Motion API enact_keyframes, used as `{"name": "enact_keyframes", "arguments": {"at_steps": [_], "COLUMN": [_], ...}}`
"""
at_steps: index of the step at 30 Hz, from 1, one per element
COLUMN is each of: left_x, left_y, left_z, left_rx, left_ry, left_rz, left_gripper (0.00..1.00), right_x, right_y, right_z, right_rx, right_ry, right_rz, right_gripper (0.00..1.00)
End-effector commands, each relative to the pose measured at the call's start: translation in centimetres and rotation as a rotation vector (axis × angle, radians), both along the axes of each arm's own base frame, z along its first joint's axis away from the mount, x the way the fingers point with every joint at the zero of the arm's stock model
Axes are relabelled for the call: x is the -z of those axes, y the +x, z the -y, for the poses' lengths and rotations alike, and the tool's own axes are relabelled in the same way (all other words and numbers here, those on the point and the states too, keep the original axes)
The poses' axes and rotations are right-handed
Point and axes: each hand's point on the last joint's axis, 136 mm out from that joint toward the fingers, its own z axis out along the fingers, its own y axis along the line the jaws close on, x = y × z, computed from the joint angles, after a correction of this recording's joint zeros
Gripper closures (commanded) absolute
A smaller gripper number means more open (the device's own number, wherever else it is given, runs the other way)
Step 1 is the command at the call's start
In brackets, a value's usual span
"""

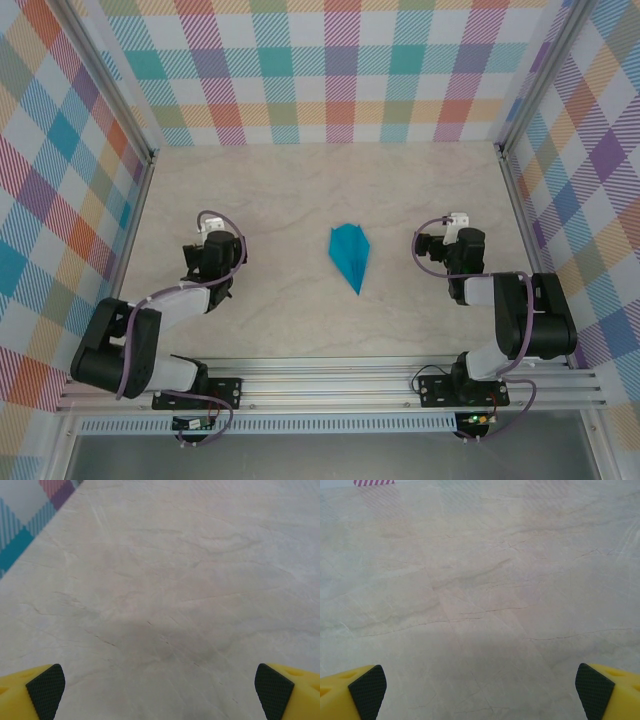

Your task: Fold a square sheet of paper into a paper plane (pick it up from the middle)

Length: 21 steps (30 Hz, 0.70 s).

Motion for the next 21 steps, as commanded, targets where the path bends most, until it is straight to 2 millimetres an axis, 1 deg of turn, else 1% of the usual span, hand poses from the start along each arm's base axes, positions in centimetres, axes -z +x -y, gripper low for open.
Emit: {"name": "enact_keyframes", "arguments": {"at_steps": [1, 3, 4, 5, 7, 8, 9, 10, 21], "left_x": [-1.8, -2.1, -1.6, -0.7, 0.7, 0.4, 1.2, 1.1, 1.1], "left_y": [2.3, 2.5, 2.5, 2.6, 2.9, 3.5, 3.5, 3.7, 3.6], "left_z": [0.9, 0.4, -0.2, -0.7, -0.4, -0.2, -0.1, -0.2, -0.3], "left_rx": [0.102, 0.122, 0.114, 0.11, 0.141, 0.152, 0.17, 0.177, 0.177], "left_ry": [-0.031, -0.028, -0.062, -0.095, -0.108, -0.111, -0.139, -0.152, -0.153], "left_rz": [0.112, 0.165, 0.176, 0.167, 0.168, 0.181, 0.113, 0.136, 0.126], "left_gripper": [0.0, 0.0, 0.0, 0.0, 0.0, 0.0, 0.0, 0.0, 0.0], "right_x": [-1.2, -1.2, -1.3, -1.3, -1.3, -1.3, -1.3, -1.3, -1.3], "right_y": [0.7, 0.7, 0.7, 0.7, 0.7, 0.7, 0.7, 0.7, 0.7], "right_z": [-0.2, -0.2, -0.1, -0.2, -0.2, -0.2, -0.2, -0.2, -0.2], "right_rx": [-0.005, -0.005, -0.005, -0.006, -0.006, -0.005, -0.007, -0.007, -0.008], "right_ry": [0.005, 0.005, 0.005, 0.005, 0.005, 0.005, 0.005, 0.004, 0.007], "right_rz": [0.046, 0.046, 0.047, 0.048, 0.046, 0.046, 0.046, 0.046, 0.045], "right_gripper": [0.0, 0.0, 0.0, 0.0, 0.0, 0.0, 0.0, 0.0, 0.0]}}
